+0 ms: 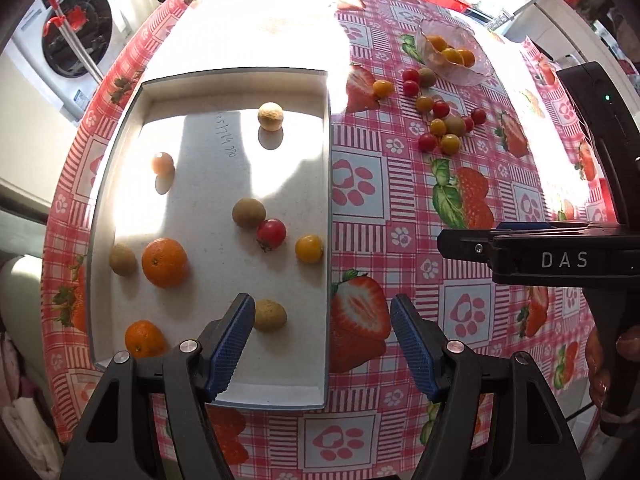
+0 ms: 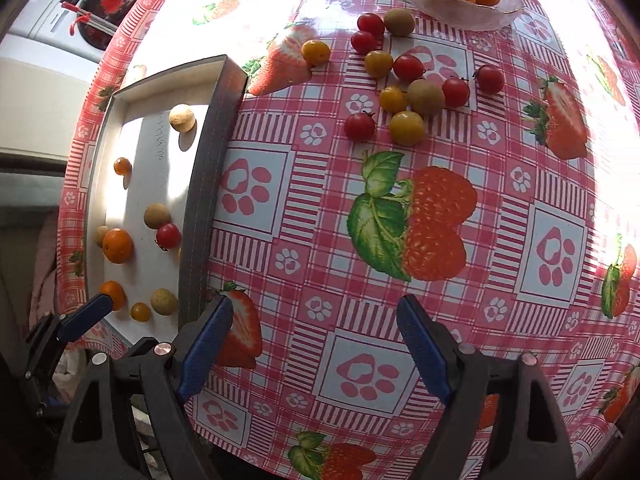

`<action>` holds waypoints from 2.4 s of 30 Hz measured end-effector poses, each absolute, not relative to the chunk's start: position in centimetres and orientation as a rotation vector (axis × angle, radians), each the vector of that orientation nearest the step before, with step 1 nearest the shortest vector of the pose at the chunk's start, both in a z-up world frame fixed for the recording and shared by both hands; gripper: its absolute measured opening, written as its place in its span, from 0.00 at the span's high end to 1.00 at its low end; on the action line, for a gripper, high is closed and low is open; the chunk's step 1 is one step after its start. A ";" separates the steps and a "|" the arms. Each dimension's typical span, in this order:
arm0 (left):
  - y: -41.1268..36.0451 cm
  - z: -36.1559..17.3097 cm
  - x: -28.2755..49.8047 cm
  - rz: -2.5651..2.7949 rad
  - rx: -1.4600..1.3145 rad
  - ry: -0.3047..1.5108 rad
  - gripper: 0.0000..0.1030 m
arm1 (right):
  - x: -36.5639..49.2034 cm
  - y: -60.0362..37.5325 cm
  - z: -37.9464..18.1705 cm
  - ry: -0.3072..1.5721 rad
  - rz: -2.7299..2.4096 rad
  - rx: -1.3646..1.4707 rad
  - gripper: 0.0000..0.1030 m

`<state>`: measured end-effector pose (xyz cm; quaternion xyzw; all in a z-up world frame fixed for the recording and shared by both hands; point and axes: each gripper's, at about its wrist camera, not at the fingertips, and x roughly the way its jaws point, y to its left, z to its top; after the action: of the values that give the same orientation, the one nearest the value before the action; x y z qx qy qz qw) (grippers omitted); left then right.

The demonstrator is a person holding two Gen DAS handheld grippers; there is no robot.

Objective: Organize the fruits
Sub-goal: 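Move both open grippers back toward the remaining tomatoes, then grasp a red cherry tomato with the left gripper while the right grasps another red tomato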

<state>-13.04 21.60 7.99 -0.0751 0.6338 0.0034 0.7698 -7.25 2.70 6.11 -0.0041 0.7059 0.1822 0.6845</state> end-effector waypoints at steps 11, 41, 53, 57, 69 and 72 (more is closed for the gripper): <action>16.4 6.7 -7.2 -0.016 -0.114 1.375 0.31 | -3.1 -5.1 6.6 1.538 0.298 0.050 0.16; 13.5 0.3 1.5 0.032 -0.056 1.370 0.31 | 6.5 -5.4 3.8 1.389 0.325 -0.195 0.16; 12.8 0.0 3.9 0.035 -0.038 1.325 0.40 | 9.5 -1.8 3.6 1.312 0.359 -0.231 0.41; 12.3 0.4 4.2 0.026 -0.030 1.321 0.64 | 9.6 -0.9 4.3 1.303 0.388 -0.231 0.74; 13.6 2.4 1.9 -0.038 -0.187 1.324 0.81 | 7.7 -2.9 6.1 1.330 0.399 -0.072 0.74; 14.1 3.5 0.8 -0.046 -0.193 1.315 0.81 | 5.5 -3.4 6.5 1.338 0.405 -0.043 0.74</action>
<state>0.81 14.12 3.50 -0.0893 0.6102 -0.0212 0.7869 5.52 -3.38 6.48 -0.0200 0.6159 0.1863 0.7652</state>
